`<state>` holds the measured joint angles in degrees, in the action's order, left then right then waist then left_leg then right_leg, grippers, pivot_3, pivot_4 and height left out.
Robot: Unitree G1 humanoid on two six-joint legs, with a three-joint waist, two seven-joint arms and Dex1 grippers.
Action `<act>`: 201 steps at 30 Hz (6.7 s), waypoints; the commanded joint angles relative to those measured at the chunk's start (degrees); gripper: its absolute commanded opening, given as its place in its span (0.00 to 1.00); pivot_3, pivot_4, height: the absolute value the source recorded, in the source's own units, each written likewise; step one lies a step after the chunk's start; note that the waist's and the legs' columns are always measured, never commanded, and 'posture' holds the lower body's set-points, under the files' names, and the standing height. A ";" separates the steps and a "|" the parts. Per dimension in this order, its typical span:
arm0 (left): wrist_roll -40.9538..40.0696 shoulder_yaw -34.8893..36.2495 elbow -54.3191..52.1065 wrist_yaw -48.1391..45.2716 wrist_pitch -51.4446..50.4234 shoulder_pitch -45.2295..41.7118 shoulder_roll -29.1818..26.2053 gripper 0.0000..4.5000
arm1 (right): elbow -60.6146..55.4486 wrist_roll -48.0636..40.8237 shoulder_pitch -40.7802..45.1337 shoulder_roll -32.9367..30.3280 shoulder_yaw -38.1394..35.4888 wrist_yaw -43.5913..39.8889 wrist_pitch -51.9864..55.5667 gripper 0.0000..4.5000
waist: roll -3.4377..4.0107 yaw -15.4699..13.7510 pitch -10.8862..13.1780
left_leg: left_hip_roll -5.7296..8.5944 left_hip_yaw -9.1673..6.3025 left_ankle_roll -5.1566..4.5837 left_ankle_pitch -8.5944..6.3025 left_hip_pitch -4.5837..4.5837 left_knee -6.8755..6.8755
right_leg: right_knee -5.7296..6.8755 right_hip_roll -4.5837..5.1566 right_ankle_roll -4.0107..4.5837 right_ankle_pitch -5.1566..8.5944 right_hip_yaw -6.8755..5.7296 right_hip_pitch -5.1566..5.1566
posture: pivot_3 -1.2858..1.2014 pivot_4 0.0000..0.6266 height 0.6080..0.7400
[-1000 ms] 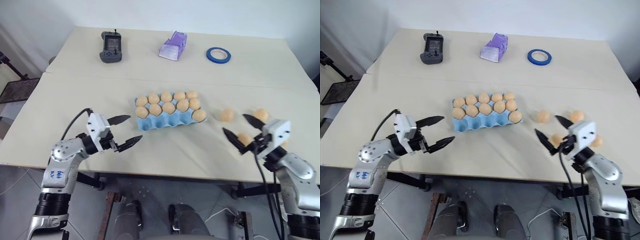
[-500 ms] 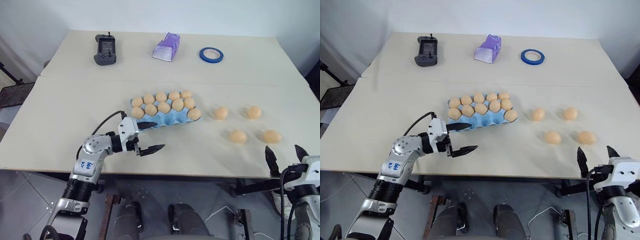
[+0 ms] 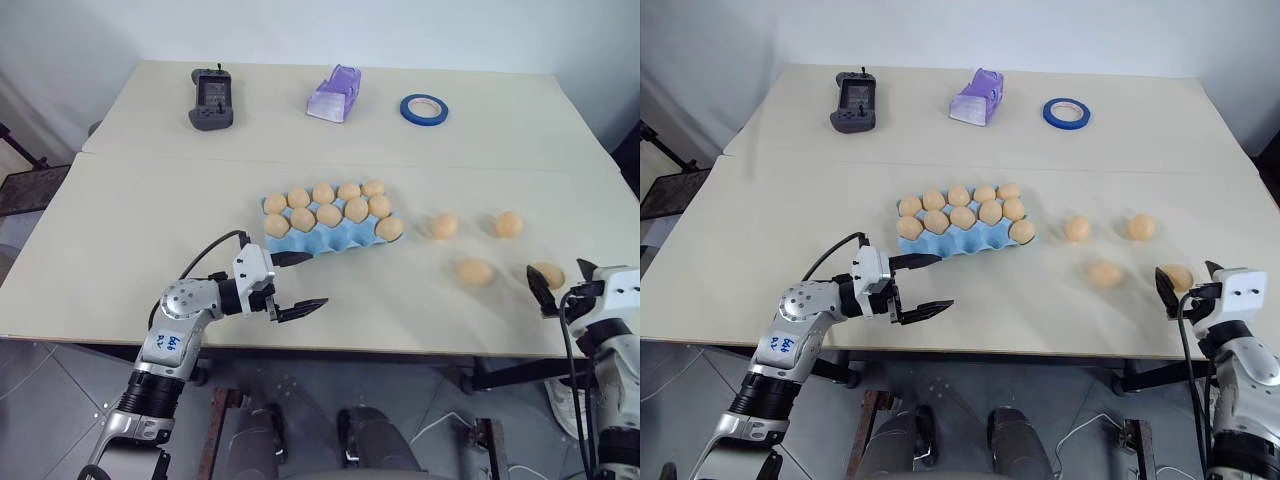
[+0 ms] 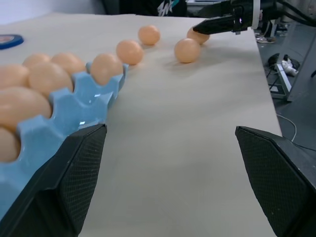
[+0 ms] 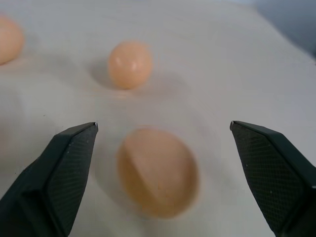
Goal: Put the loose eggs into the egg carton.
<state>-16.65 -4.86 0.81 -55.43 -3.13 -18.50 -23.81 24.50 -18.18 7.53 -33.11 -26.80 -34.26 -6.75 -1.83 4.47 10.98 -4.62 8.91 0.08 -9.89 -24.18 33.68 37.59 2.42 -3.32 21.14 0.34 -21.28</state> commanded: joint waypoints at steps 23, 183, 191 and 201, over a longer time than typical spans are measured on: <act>-2.41 12.64 -7.51 9.16 -2.17 12.62 -4.64 1.00 | -28.81 -2.72 13.17 5.48 23.77 -5.86 16.08 0.37 | 0.02 0.34 0.01 | -0.12 0.01 0.18 -0.06 -0.01 0.06 | 0.20 0.00 0.00 -0.01 -0.01 -0.09 | 0.52 0.24 1.00; -2.70 1.44 -3.64 4.02 0.33 3.27 0.18 1.00 | 9.37 8.15 20.64 0.05 6.21 10.93 1.99 0.99 | 0.02 0.30 0.00 | -0.05 0.14 0.14 0.13 0.00 -0.24 | -0.08 -0.06 0.10 -0.01 0.06 -0.18 | 0.52 0.24 1.00; -2.67 2.11 -6.73 5.65 -0.67 4.76 -0.36 1.00 | 32.40 11.60 34.30 -0.11 11.10 9.05 -2.29 0.99 | 0.04 0.46 0.01 | -0.06 0.21 0.21 0.25 -0.02 -0.07 | -0.01 -0.08 0.05 -0.02 0.13 -0.17 | 0.52 0.24 1.00; -2.90 3.46 -9.39 7.61 -1.74 6.91 -1.74 1.00 | 41.97 12.50 39.76 0.10 11.72 9.61 -5.62 0.41 | 0.04 0.44 0.01 | -0.06 0.19 0.39 0.13 -0.04 0.06 | 0.00 -0.03 0.02 -0.03 0.13 -0.13 | 0.52 0.24 1.00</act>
<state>-19.19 -2.27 -6.35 -48.20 -5.02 -12.19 -25.19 66.53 -5.60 46.04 -31.87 -14.90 -24.77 -11.22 -1.79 4.91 10.99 -4.68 9.10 0.48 -9.76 -24.22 33.74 37.60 2.39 -3.30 21.11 0.47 -21.41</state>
